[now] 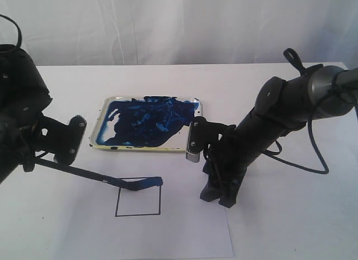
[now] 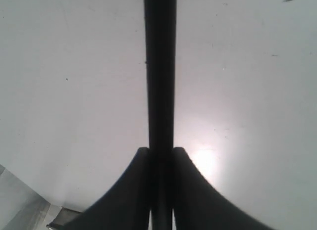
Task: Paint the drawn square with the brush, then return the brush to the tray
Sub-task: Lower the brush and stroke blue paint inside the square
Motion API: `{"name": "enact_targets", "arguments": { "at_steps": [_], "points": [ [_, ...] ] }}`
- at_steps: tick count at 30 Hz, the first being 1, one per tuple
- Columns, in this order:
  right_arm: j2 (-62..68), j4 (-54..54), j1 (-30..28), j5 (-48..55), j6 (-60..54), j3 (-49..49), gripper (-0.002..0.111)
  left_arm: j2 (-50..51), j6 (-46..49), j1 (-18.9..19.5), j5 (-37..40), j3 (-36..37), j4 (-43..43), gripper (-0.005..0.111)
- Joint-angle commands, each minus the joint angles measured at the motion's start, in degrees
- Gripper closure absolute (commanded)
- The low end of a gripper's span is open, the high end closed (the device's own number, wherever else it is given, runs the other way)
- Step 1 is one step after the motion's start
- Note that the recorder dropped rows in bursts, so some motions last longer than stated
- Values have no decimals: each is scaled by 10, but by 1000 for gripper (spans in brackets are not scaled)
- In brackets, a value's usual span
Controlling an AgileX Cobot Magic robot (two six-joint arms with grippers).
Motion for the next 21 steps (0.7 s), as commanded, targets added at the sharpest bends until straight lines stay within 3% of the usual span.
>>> {"name": "enact_targets", "arguments": {
  "at_steps": [1,10,21],
  "points": [
    [21,-32,0,1,13,10,48,0,-20,-3,25,4,26,107],
    [21,-32,0,1,13,10,48,-1,-39,-3,29,4,40,107],
    [21,-32,0,1,13,10,48,-1,-45,-3,-42,4,-8,107]
  ]
}}
